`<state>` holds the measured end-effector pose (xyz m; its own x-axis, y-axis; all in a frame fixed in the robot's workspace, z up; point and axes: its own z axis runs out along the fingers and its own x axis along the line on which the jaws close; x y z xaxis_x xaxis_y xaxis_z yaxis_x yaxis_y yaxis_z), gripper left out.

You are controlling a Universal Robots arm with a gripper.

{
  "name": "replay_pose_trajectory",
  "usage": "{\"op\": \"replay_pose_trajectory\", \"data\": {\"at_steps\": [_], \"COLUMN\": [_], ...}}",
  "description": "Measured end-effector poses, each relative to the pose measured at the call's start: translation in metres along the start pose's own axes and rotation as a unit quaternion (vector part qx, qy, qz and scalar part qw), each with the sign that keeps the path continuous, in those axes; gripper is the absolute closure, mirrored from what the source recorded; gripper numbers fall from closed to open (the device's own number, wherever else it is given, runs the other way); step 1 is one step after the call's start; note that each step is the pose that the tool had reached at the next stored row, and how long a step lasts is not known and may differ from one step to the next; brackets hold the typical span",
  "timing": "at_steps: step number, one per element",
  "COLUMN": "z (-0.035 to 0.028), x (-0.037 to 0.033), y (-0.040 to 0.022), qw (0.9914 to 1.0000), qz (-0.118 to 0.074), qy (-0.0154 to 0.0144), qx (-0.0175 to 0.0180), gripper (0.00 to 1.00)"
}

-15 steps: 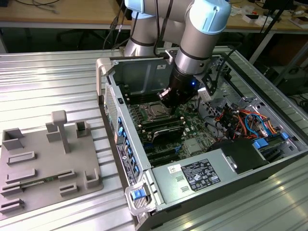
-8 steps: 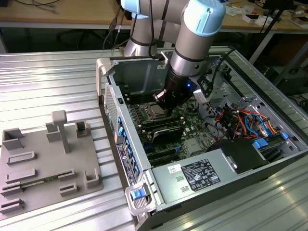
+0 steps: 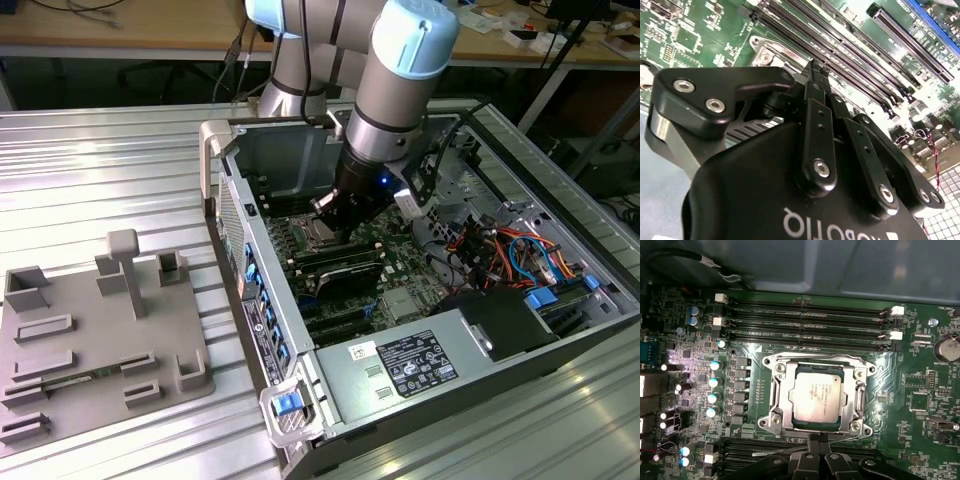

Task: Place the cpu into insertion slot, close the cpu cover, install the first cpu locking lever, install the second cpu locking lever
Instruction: 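Install the second cpu locking lever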

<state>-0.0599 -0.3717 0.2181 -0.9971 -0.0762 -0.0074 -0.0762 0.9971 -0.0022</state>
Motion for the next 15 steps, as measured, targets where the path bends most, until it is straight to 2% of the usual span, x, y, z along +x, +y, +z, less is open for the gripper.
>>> {"op": "replay_pose_trajectory", "data": {"at_steps": [15], "z": [0.0042], "x": [0.0137], "y": [0.0011], "qw": [0.99996], "qz": [0.000], "qy": [0.0086], "qx": [-0.0007], "gripper": [0.89]}}
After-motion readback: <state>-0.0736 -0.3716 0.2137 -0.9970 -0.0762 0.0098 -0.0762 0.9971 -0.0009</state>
